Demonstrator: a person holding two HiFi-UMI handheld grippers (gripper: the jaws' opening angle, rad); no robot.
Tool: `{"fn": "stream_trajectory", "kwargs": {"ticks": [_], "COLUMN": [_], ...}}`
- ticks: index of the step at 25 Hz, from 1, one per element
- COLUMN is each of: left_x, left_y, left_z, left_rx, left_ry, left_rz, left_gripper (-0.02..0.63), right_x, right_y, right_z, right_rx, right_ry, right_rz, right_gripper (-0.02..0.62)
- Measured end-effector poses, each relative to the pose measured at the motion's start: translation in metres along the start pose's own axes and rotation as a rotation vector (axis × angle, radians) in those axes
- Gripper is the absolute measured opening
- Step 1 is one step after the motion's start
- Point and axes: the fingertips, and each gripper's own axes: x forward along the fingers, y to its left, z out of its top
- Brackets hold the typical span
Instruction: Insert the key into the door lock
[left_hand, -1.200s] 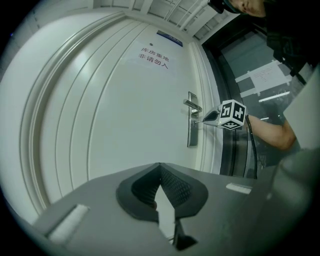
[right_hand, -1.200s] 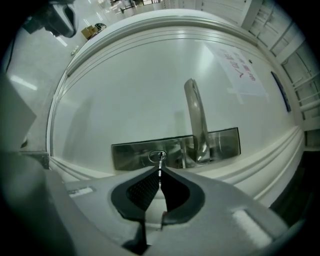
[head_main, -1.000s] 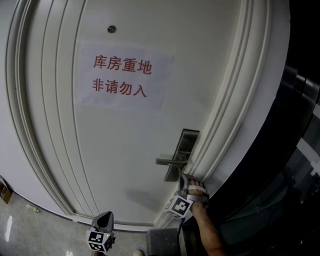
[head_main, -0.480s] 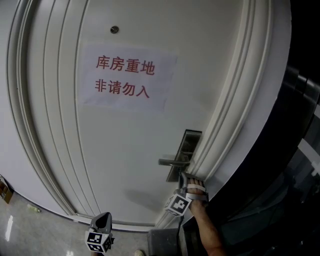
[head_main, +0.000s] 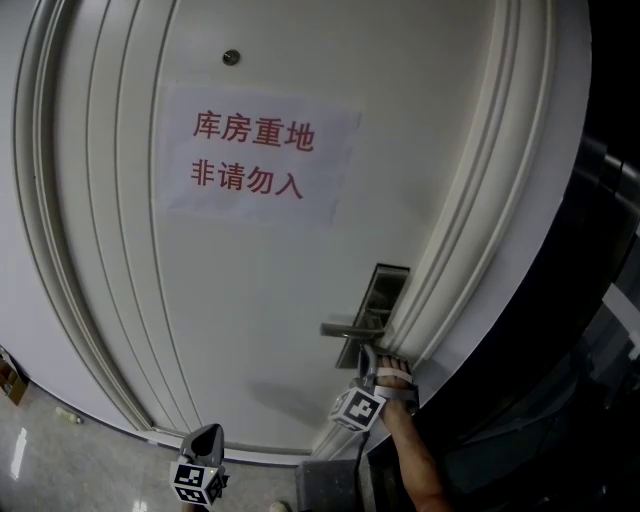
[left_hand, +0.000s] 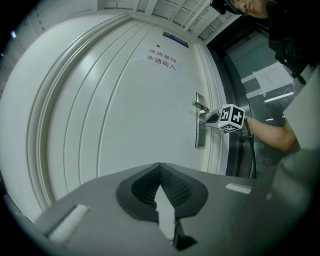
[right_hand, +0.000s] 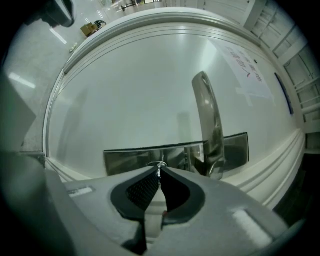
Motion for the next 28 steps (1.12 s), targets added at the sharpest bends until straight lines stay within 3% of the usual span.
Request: {"fn": "stream_trajectory", "kwargs": {"ticks": [18, 28], "left_x": [-0.003, -0.008], "left_y": [-0.016, -0.023], "left_z": [-0.002, 0.000], "left_rx": [0.007, 0.015], "left_ry": [0.008, 0.009], "left_rz": [-0.007, -0.014], "left_gripper": [0.002, 0.002], "right_x": [-0.005, -0.012], "right_y": [-0.004, 0.002], "right_z": [0.001, 0.004], "right_rx": [0.017, 0.062], "right_ry": [-0.066, -0.120], "right_rz": [-0.041, -0.031], "right_gripper": [0.018, 0.168]}}
